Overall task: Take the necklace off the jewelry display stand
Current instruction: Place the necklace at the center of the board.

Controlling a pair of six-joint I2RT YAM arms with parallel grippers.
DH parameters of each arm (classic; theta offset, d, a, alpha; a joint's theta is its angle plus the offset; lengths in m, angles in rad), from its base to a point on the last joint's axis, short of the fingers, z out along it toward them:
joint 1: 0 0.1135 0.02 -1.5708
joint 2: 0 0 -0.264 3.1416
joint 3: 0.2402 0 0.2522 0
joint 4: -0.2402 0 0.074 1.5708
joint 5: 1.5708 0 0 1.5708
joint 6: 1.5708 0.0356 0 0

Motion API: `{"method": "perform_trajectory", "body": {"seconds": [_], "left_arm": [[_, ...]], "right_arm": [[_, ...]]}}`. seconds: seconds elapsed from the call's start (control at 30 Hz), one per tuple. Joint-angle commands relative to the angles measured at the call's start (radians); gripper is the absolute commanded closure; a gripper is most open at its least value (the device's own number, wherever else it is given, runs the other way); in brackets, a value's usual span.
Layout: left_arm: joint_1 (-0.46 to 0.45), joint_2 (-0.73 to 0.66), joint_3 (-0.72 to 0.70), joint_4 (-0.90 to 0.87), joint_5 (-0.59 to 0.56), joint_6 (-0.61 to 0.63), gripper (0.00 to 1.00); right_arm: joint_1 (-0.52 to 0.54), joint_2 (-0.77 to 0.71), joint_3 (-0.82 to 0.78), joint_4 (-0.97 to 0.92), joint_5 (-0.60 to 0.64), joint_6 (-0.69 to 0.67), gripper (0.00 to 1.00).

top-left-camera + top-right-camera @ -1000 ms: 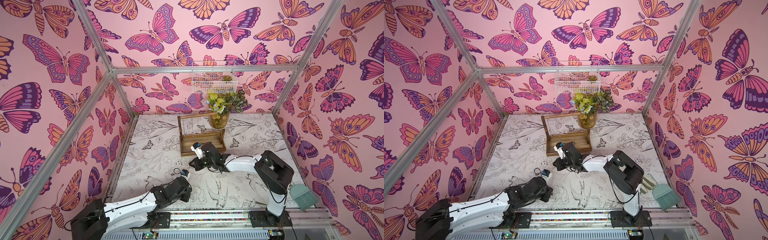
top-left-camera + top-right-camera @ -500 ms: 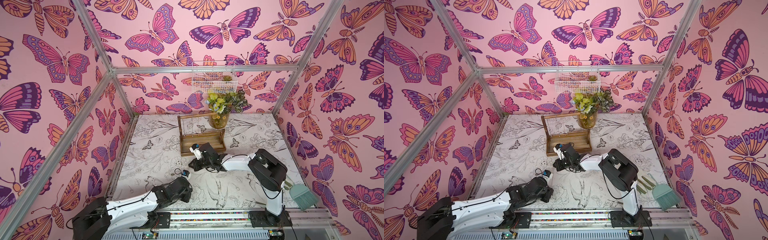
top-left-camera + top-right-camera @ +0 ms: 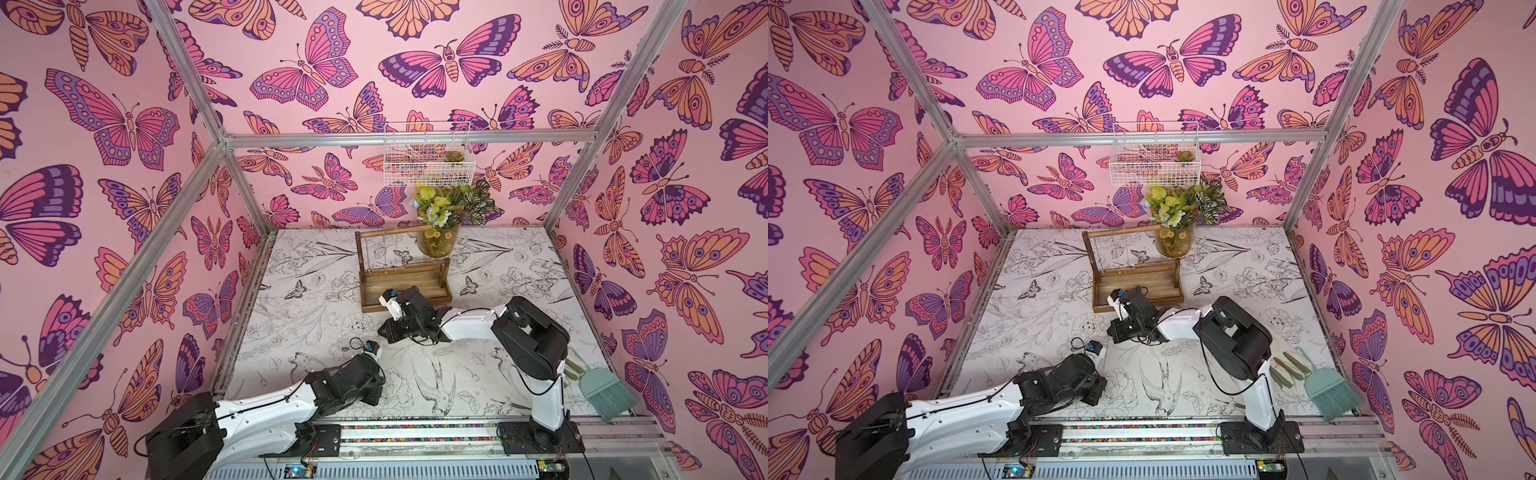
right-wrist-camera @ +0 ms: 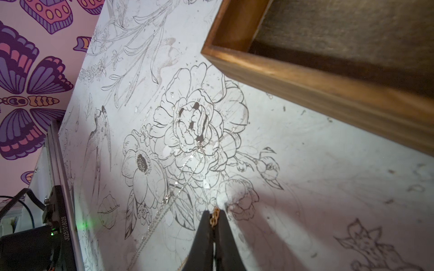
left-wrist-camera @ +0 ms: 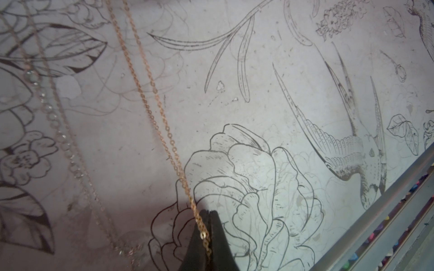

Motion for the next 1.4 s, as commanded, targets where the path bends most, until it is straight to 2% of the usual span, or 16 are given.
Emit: {"method": "perform_trajectory", "body": {"seconds": [0.0,0.27,0.33,0.5,0.77,1.13,1.37], "left_arm": [[-0.003,0.007,0.003,-0.006,0.012,-0.003,0.94],[-0.002,-0.001,0.003,-0.014,0.012,-0.002,0.93],[-0.003,-0.001,0.003,-0.016,0.012,-0.001,0.93],[-0.002,-0.003,0.005,-0.019,0.018,0.000,0.90],[-0.003,-0.021,0.007,-0.059,0.024,-0.003,0.76],[-0.002,-0.117,0.023,-0.175,0.021,-0.002,0.42],[-0.003,-0.155,0.093,-0.238,0.003,0.032,0.31]], "right_arm": [[0.006,0.016,0.020,-0.027,0.014,-0.004,0.91],[0.006,0.023,0.022,-0.039,0.020,-0.005,0.78],[0.006,0.023,0.020,-0.040,0.021,-0.004,0.71],[0.006,0.015,0.018,-0.045,0.026,-0.005,0.69],[0.006,0.000,0.017,-0.045,0.036,-0.005,0.66],[0.006,-0.025,0.018,-0.055,0.045,-0.011,0.59],[0.005,-0.069,0.022,-0.079,0.056,-0.022,0.43]]}}
